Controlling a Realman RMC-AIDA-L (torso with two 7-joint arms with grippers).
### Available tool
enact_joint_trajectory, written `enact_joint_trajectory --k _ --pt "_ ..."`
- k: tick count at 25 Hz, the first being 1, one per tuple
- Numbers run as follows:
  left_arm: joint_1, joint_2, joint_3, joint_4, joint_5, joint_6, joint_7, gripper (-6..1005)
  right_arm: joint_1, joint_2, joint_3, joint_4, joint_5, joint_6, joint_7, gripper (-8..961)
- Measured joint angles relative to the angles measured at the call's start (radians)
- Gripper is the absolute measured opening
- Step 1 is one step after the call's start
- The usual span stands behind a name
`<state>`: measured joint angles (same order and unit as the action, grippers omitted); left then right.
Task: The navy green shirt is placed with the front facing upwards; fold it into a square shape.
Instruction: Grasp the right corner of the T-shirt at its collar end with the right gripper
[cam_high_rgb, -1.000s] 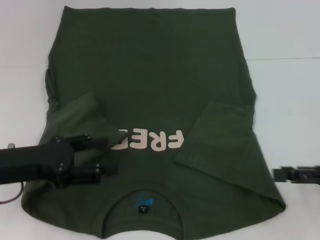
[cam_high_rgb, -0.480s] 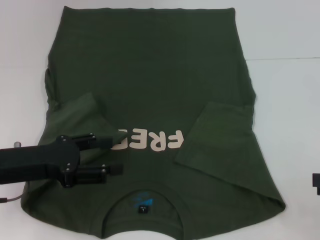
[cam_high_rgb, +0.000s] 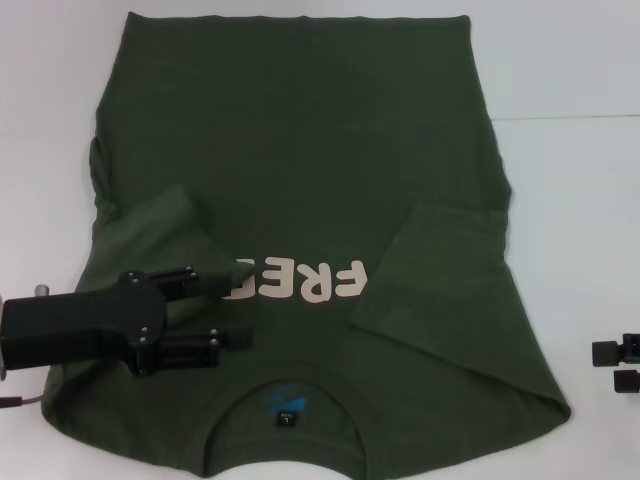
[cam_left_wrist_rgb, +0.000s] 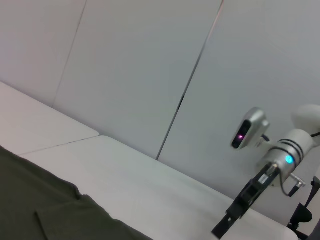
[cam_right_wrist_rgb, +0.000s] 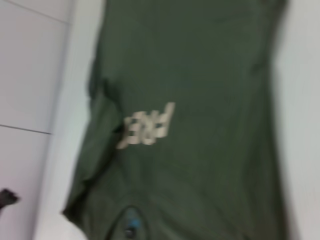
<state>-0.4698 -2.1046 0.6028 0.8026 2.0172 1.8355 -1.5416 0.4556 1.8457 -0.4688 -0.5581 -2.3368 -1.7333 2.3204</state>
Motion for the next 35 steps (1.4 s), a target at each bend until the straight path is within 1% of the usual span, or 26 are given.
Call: enact_joint_trajectory --k 3,6,9,13,16,23,25,29,31,35 --pt "0.0 -0.003 0.0 0.003 0.0 0.0 0.0 834 0.023 0.007 0.0 0.0 -0.063 0.033 0.028 928" --pt "0.0 -0.004 0.0 0.003 0.001 0.0 0.001 834 0.045 0.02 0.0 0.001 -0.113 0.052 0.049 928" --pt "-0.001 -0.005 0.0 0.0 -0.001 0.001 0.012 834 0.057 0.029 0.0 0.001 -0.133 0.062 0.059 927" --pt "-0.001 -0.011 0.0 -0.004 -0.001 -0.004 0.033 834 0.065 0.034 -0.001 0.001 -0.14 0.077 0.076 927" --pt "-0.002 -0.014 0.0 -0.004 0.0 -0.008 0.035 834 0.073 0.032 -0.015 -0.004 -0.143 0.08 0.119 927" --pt "-0.006 -0.015 0.0 -0.004 0.002 -0.01 0.036 834 0.122 0.003 -0.069 -0.019 -0.144 0.029 0.277 928" --pt "-0.007 -0.015 0.0 -0.003 0.002 -0.01 0.037 834 0.133 -0.002 -0.1 -0.044 -0.144 0.024 0.327 926" --pt "-0.007 -0.015 0.0 -0.003 0.002 -0.01 0.037 833 0.162 -0.003 -0.183 -0.083 -0.144 0.024 0.408 924" --pt "-0.004 -0.014 0.0 -0.001 0.0 -0.008 0.037 833 0.177 0.0 -0.216 -0.086 -0.146 0.026 0.427 924" --pt "0.003 -0.013 0.0 -0.001 -0.003 -0.007 0.037 833 0.194 0.01 -0.237 -0.078 -0.151 0.045 0.441 924"
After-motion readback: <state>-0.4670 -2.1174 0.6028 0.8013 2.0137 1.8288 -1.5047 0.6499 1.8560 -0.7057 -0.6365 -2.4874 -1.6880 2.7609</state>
